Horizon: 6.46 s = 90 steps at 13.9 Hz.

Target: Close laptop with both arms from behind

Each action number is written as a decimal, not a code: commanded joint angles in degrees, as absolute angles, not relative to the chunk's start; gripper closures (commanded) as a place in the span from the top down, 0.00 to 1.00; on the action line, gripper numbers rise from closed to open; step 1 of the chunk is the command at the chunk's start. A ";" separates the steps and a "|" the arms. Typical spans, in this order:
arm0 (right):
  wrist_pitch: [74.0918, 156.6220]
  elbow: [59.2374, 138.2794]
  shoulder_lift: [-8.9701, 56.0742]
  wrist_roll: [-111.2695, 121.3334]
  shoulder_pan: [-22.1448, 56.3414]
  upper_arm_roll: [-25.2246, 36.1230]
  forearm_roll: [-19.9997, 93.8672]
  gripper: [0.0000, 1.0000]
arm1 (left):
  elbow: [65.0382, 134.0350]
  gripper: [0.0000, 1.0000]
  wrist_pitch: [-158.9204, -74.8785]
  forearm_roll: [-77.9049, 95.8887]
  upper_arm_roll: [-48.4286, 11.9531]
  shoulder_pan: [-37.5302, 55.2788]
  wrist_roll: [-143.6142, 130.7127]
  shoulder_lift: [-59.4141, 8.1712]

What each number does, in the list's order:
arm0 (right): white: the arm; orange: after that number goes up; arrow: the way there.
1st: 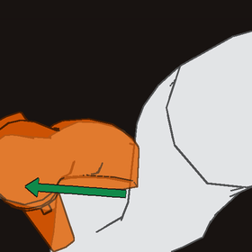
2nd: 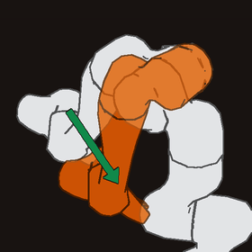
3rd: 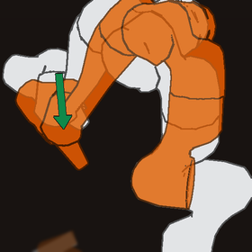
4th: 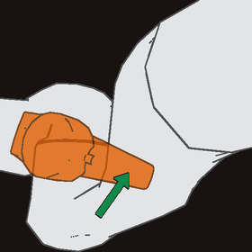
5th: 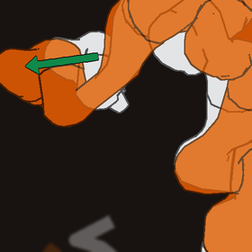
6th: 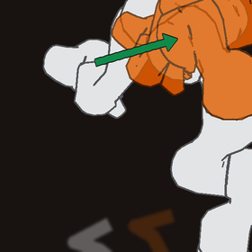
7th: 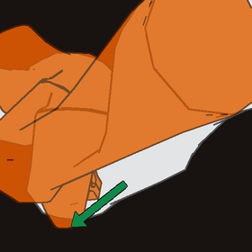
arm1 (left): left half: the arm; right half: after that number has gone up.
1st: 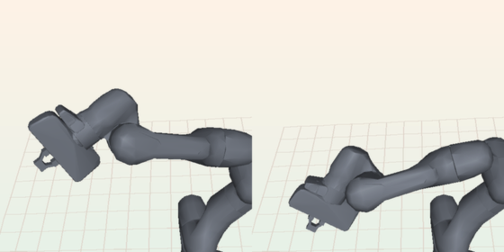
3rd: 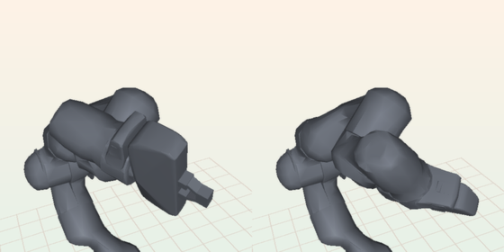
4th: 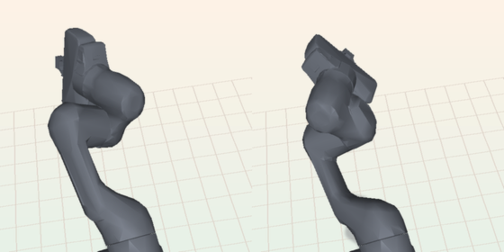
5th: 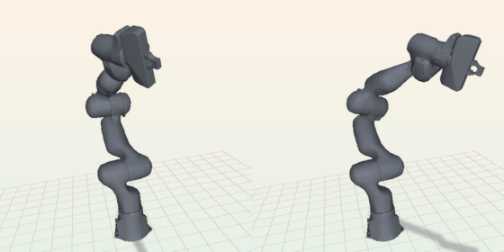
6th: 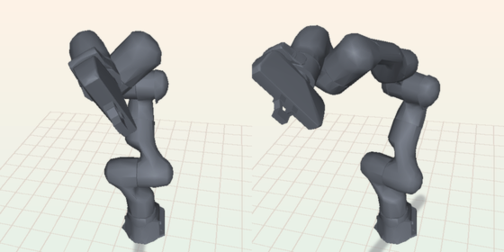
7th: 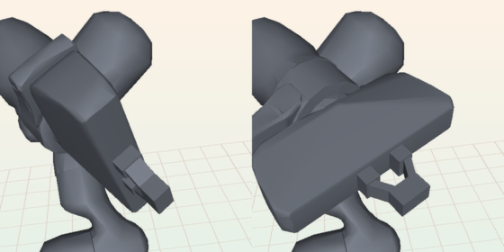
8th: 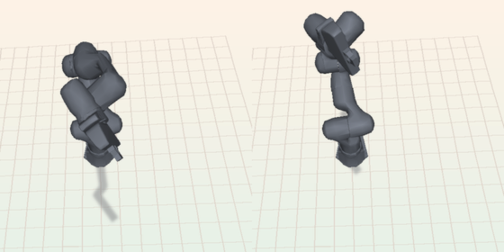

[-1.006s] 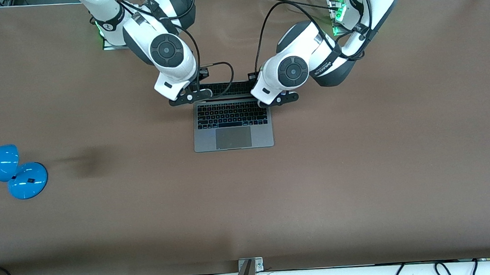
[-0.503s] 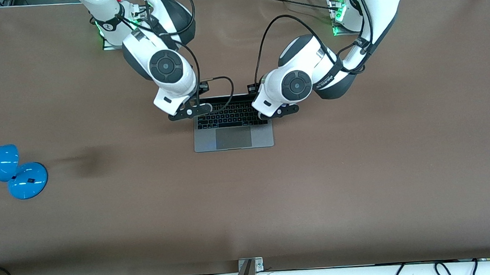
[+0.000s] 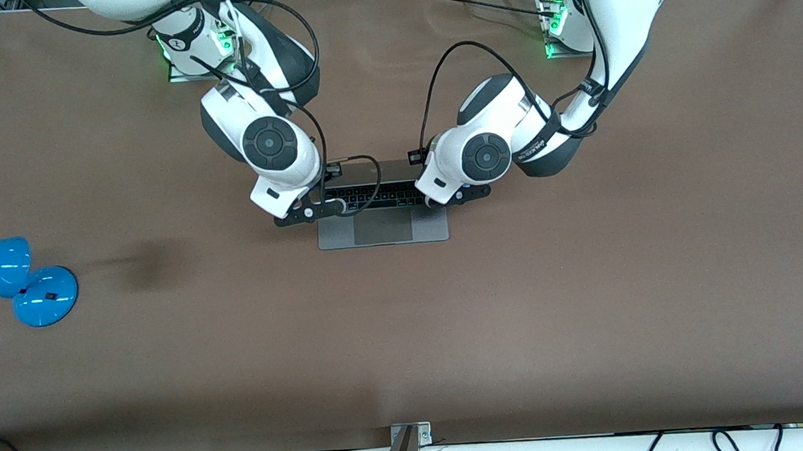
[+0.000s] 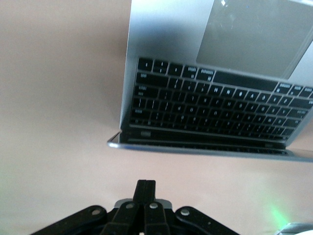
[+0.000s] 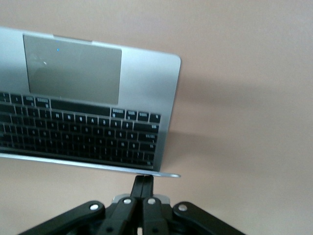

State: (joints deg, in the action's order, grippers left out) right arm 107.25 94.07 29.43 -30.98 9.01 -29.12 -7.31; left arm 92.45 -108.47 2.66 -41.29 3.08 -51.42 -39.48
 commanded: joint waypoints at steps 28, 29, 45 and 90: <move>123.84 85.17 49.22 -30.23 8.88 -26.10 -15.47 0.00 | 85.34 1.00 -119.62 -8.88 -35.86 4.93 -50.98 -53.71; 123.66 85.17 48.70 -30.50 8.35 -26.19 -15.12 0.32 | 85.34 1.00 -119.27 -8.79 -35.95 4.66 -51.15 -53.18; 97.48 85.25 28.75 -20.84 -6.58 -25.75 -13.27 1.00 | 87.98 1.00 -93.27 -6.77 -33.24 2.99 -40.53 -20.51; 94.83 91.32 1.58 -9.05 0.53 0.09 -0.79 1.00 | 97.29 1.00 -91.32 -2.81 -2.29 1.93 -4.75 0.88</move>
State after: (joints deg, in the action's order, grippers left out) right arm 95.69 92.10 1.59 -9.55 0.34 -0.22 -1.82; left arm 99.50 -93.53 -1.58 -2.62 1.41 -4.13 1.52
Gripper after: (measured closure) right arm 0.000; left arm 0.000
